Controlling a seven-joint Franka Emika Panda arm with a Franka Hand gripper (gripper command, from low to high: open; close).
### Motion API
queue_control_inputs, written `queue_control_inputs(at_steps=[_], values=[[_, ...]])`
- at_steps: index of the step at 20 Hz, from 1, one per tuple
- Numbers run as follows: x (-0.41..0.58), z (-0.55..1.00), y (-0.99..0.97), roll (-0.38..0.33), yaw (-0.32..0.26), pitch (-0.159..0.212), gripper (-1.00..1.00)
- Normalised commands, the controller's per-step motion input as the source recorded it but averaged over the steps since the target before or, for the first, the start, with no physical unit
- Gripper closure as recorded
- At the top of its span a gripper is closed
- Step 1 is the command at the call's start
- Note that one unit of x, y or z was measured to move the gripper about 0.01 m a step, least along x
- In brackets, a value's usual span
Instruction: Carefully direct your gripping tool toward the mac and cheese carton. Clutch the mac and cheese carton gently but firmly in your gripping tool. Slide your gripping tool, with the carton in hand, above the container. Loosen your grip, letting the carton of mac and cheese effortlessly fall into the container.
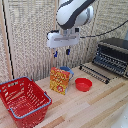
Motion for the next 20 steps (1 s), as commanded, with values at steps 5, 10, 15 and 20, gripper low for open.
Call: queue_control_inputs(at_steps=[5, 10, 15, 20], values=[[0.121, -0.65, 0.37, -0.068, 0.121, 0.031, -1.0], [0.149, -0.58, 0.37, -0.07, 0.099, 0.071, -1.0], [0.315, -0.4, 0.01, -0.056, 0.173, 0.01, -1.0], [0.269, -0.27, 0.01, -0.071, 0.178, 0.01, 1.0]])
